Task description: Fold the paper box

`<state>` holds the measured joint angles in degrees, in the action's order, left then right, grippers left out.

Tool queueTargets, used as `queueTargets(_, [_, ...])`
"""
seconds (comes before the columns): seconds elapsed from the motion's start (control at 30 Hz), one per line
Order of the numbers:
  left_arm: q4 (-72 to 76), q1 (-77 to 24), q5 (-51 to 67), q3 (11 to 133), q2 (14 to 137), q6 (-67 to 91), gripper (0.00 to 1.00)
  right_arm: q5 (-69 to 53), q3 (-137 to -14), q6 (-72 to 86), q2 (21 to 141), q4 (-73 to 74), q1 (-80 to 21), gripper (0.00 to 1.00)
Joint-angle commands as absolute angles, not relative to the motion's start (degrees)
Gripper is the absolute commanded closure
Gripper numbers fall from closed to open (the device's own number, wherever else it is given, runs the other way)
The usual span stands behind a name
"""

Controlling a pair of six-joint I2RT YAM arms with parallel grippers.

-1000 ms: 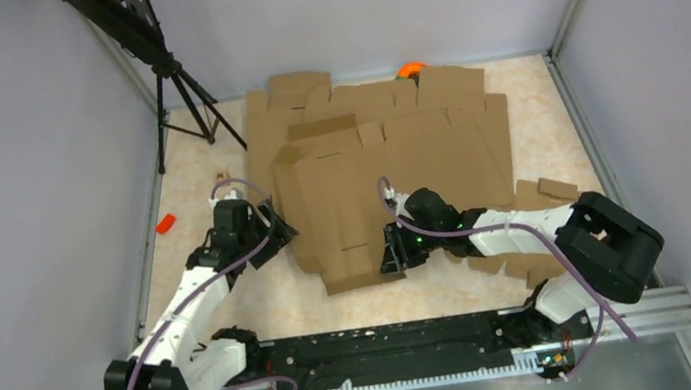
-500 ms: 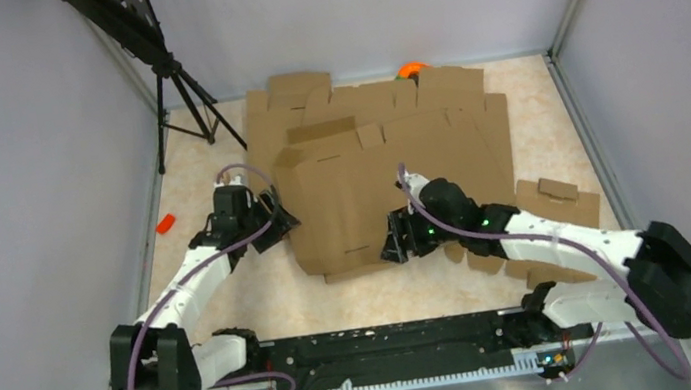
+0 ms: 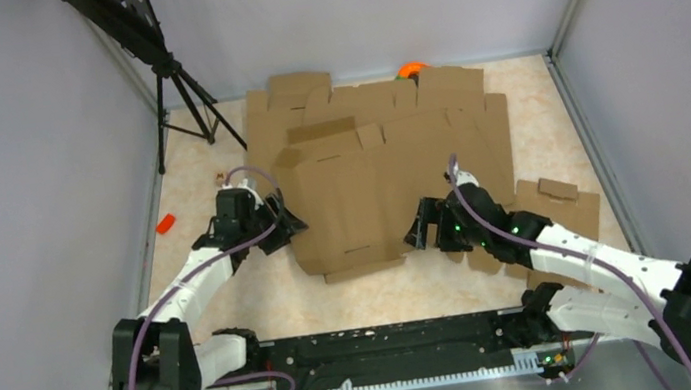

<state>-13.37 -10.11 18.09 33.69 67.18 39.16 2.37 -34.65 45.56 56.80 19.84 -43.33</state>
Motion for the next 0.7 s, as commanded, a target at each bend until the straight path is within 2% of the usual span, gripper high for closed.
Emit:
queueTargets(0.0, [-10.30,-9.84,20.32,32.65,66.42,38.21,0.40,3.96,-28.33,58.72,51.25,16.22,-43.24,0.11])
queueTargets(0.2, [-9.97,-9.84,21.29,32.47,67.50,37.50,0.39,6.80,-22.07,73.23,49.62,11.56,-43.24,0.26])
queueTargets(0.37, [-9.65,-9.84,21.89,32.61,68.25,37.44,0.39,7.59,-23.86,76.19,54.64,9.67,-43.24,0.32])
queueTargets(0.5, [-9.67,-9.84,22.14,32.31,68.07,37.33,0.40,6.70,-25.59,76.24,59.88,4.82,-43.24,0.42])
queueTargets(0.67, [-12.15,-9.84,20.83,32.63,68.19,36.04,0.40,5.84,-28.42,75.83,65.42,0.83,-43.24,0.50])
